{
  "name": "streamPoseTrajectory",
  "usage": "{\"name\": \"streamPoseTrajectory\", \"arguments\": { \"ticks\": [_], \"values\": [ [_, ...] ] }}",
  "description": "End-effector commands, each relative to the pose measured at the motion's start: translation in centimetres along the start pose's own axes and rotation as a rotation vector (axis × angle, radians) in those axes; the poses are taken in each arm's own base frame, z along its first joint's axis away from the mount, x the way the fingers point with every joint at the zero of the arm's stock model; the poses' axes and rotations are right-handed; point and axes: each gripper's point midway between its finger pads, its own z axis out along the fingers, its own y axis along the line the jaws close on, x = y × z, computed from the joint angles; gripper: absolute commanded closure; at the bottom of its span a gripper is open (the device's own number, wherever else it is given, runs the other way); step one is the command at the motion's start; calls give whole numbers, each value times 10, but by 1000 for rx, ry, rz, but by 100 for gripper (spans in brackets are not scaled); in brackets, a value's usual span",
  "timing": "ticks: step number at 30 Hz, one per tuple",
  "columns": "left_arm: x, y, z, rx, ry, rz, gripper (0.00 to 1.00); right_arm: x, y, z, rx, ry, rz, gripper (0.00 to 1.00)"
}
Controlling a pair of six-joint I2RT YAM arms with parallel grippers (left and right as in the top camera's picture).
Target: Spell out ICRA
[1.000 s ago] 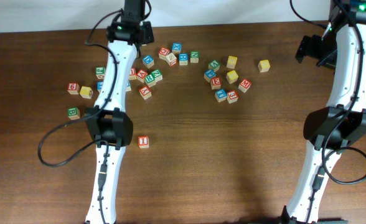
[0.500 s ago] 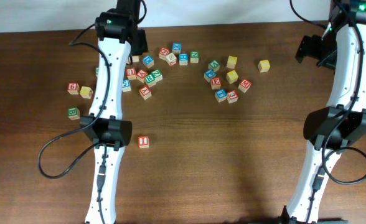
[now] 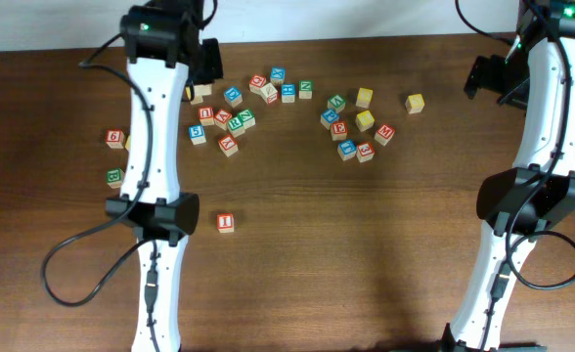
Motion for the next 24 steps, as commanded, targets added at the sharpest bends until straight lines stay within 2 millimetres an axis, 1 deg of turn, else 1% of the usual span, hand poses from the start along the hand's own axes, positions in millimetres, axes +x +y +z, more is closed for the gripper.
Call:
{"name": "streamPoseTrajectory", "arguments": {
  "ticks": [1, 5, 8, 10, 11, 13, 16, 18, 22, 24],
  "values": [
    [-5, -21, -54, 130, -76, 46, 84, 2, 2, -4, -3, -4, 3, 2],
    [-1, -42, -89, 204, -120, 75, 84, 2, 2, -4, -3, -4, 3, 2],
    [8, -56, -107, 224, -124, 114, 84, 1, 2, -4, -3, -4, 3, 1],
    [22, -64, -116, 228, -92, 140, 84, 2, 2, -4, -3, -4, 3, 2],
    [28, -66, -118, 222, -75, 149, 84, 2, 2, -4, -3, -4, 3, 2],
    [47, -64, -121, 188, -20, 172, 86, 2, 2, -4, -3, -4, 3, 2],
    [83, -67, -116, 161, 95, 213, 88, 2, 2, -4, -3, -4, 3, 2],
    [110, -70, -106, 142, 184, 247, 89, 2, 2, -4, -3, -4, 3, 2],
    [165, -77, -75, 90, 375, 321, 94, 2, 2, -4, -3, -4, 3, 2],
    [189, -84, -53, 67, 440, 353, 96, 2, 2, -4, -3, -4, 3, 2]
  ]
}}
